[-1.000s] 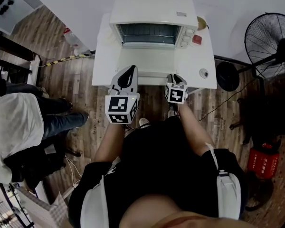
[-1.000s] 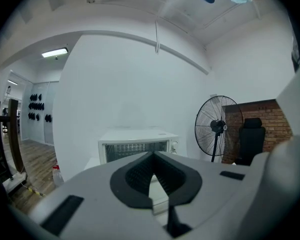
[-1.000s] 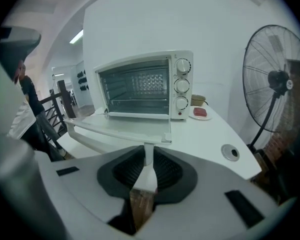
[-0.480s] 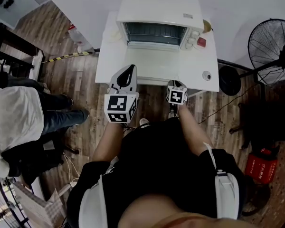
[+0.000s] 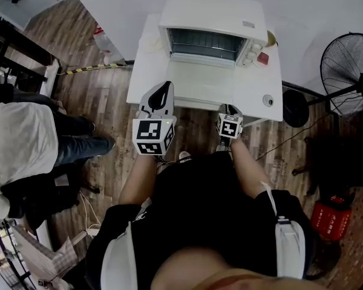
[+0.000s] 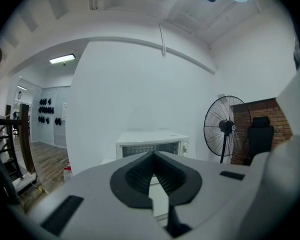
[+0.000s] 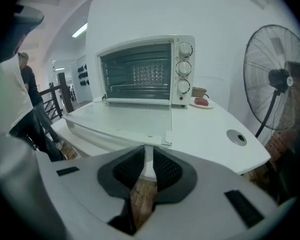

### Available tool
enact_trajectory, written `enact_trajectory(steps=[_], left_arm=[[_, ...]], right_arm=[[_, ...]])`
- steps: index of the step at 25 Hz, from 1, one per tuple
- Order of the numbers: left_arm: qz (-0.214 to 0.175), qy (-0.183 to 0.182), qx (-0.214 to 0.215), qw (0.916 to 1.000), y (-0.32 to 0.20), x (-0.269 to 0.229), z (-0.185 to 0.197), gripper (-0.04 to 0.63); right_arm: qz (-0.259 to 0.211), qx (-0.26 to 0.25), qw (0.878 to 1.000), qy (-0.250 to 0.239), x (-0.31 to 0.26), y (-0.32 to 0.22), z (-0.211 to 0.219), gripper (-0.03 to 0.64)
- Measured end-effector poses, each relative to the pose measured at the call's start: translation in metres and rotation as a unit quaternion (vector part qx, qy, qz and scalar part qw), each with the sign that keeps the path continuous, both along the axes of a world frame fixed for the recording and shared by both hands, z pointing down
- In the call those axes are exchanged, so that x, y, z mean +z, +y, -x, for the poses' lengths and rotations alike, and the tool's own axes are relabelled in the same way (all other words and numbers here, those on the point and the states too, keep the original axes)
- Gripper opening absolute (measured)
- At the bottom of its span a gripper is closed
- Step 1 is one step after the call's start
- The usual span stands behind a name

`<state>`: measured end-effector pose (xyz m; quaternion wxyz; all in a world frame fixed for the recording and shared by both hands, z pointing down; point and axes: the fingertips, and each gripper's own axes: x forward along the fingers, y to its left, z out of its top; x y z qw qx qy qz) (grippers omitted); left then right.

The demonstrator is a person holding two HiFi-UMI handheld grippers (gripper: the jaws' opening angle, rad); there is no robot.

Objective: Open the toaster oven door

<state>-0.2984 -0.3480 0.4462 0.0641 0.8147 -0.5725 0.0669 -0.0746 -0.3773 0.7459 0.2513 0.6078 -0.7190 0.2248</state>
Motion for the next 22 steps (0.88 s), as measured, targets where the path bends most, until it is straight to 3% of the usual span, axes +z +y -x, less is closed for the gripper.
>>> enact_trajectory(steps=[4,9,13,17,22], left_arm=[[0.003,0.000,0.001,1.0000,0.003,0.002,0.001,0.012],[0.003,0.001,0.001,1.0000,0.002,0.003,0.001,0.012],[0.007,0.005,0.007,0.9999,-0.002,0.006,-0.002,0.012],[0.007,0.008,0.017,0.9998,-0.006,0.008,-0.013,0.012],[0.004,0.013,0.033,0.9994,-0.010,0.007,-0.025,0.012]], right_arm=[[0.005,0.011,0.999,-0.036,0.007,0.005,-0.001,0.064],[0.010,0.013,0.997,-0.071,0.014,0.022,-0.003,0.137],[-0.010,0.007,0.997,-0.079,-0.005,0.035,-0.009,0.126],[-0.071,0.012,0.993,-0.091,-0.053,0.034,-0.022,0.075],[-0.192,0.020,0.979,-0.066,-0.151,0.021,-0.038,0.012]])
